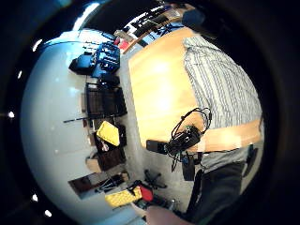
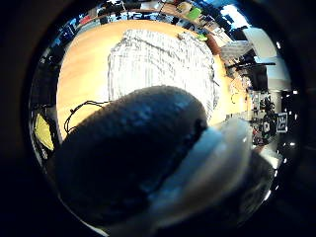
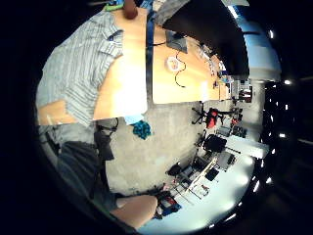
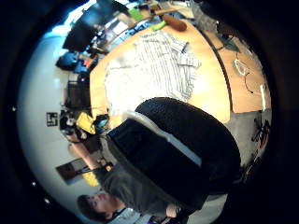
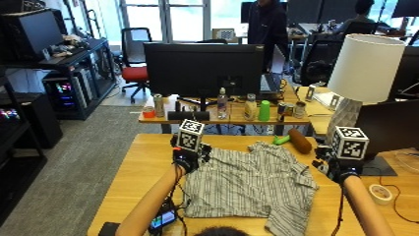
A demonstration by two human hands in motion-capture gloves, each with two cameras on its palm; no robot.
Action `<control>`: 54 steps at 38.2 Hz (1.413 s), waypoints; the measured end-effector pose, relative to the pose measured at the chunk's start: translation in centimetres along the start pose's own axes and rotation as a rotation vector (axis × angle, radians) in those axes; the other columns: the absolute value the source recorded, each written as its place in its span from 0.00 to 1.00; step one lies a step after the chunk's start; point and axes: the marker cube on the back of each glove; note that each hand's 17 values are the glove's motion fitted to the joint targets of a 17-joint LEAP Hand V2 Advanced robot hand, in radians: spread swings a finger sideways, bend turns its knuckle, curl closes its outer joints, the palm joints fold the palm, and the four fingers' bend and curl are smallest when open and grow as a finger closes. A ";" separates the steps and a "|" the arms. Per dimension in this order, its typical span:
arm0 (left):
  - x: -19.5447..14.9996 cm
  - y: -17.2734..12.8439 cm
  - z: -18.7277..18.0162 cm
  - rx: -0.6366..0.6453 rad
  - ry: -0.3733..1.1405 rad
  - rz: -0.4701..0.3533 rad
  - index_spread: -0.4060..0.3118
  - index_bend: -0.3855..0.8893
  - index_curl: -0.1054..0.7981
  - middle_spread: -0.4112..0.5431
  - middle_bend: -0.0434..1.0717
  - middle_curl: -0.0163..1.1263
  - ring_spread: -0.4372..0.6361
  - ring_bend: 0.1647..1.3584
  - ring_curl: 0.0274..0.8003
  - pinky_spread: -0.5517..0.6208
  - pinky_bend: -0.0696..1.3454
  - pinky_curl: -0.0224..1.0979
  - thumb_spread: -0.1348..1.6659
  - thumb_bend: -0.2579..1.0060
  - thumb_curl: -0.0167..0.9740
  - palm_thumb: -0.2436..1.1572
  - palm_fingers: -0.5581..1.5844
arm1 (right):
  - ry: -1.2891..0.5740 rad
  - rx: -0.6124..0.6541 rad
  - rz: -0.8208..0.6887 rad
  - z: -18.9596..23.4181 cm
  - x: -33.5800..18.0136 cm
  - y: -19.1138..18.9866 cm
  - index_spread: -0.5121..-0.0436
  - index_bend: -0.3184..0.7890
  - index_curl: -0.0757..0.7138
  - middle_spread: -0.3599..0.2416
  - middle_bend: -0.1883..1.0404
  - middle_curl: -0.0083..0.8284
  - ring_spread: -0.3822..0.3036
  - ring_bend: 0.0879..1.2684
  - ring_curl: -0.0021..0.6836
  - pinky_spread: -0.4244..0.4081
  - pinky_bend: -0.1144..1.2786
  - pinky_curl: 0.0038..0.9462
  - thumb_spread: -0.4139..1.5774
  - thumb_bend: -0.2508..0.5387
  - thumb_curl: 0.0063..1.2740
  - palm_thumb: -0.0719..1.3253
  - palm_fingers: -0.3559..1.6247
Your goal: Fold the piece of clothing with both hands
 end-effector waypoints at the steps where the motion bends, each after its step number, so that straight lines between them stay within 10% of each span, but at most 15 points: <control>1: 0.0 0.0 0.0 0.000 -0.001 0.001 0.54 0.41 0.16 0.51 0.16 0.04 0.54 0.24 0.07 0.63 0.32 0.09 0.27 0.14 0.01 0.09 0.43 | 0.000 0.001 0.000 0.0 0.0 0.0 0.71 0.44 0.15 0.55 0.32 0.07 0.62 0.20 0.08 0.64 0.35 0.08 0.41 0.41 0.01 0.15 0.38; 15: -1.0 -0.1 0.0 -0.001 0.016 -0.012 0.52 0.42 0.28 0.59 0.19 0.13 0.68 0.36 0.24 0.77 0.38 0.22 0.52 0.13 0.03 0.08 0.38 | -0.015 0.013 0.005 -1.2 0.1 0.3 0.37 0.43 0.32 0.51 0.31 0.23 0.69 0.23 0.25 0.76 0.37 0.23 0.70 0.37 0.06 0.17 0.34; 36: 0.1 1.1 1.7 -0.100 0.011 0.040 0.50 0.42 0.38 0.61 0.19 0.20 0.70 0.40 0.29 0.79 0.40 0.28 0.58 0.13 0.05 0.08 0.36 | -0.018 -0.014 -0.063 -0.9 -1.4 0.5 0.32 0.41 0.39 0.52 0.31 0.33 0.68 0.25 0.35 0.78 0.38 0.30 0.78 0.30 0.11 0.18 0.33; 54: 6.1 0.5 12.5 -0.318 0.021 0.278 0.52 0.35 0.32 0.80 0.14 0.15 0.82 0.44 0.30 0.83 0.59 0.35 0.59 0.20 0.18 0.23 0.20 | 0.047 -0.261 -0.228 8.5 -4.1 -0.8 0.26 0.37 0.35 0.51 0.30 0.36 0.71 0.27 0.40 0.81 0.48 0.37 0.78 0.36 0.17 0.35 0.24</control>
